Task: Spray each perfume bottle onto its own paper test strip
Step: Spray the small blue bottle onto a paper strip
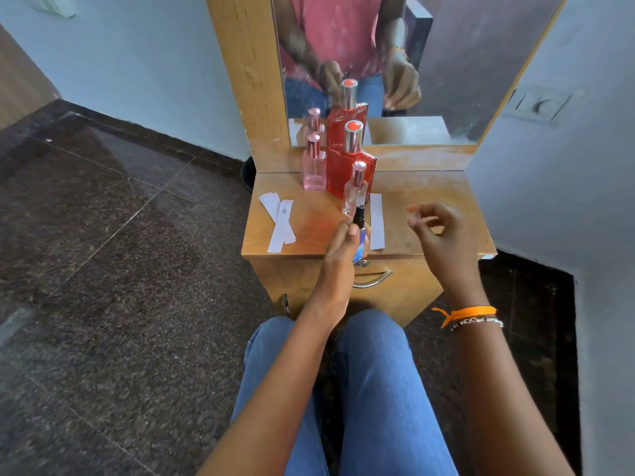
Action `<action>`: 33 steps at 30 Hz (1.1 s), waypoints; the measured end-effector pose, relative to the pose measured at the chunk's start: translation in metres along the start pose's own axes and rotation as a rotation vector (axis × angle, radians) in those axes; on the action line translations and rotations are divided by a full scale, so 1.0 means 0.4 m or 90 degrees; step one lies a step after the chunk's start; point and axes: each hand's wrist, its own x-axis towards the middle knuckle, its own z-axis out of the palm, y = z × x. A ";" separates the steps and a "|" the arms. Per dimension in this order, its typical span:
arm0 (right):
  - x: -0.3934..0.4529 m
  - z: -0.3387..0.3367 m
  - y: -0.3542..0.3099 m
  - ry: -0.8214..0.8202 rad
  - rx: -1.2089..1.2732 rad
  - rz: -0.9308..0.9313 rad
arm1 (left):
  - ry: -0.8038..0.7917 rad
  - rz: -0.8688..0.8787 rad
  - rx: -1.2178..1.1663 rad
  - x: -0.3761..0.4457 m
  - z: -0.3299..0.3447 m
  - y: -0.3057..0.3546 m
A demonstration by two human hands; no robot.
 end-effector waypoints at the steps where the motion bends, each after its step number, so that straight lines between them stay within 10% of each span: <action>1: -0.001 0.010 0.016 0.005 -0.039 -0.005 | 0.007 -0.003 -0.010 0.000 0.000 -0.002; 9: -0.023 0.036 0.059 0.019 -0.161 -0.031 | 0.028 0.006 0.036 0.007 -0.001 -0.004; 15: -0.083 0.015 -0.006 -0.068 0.056 -0.174 | 0.018 0.072 0.151 0.006 0.012 0.027; 24: -0.089 0.014 -0.008 -0.090 0.176 -0.073 | -0.019 0.085 0.112 0.021 0.031 0.061; 33: -0.060 -0.001 0.016 -0.032 0.137 -0.053 | 0.010 0.292 0.724 0.027 0.026 -0.008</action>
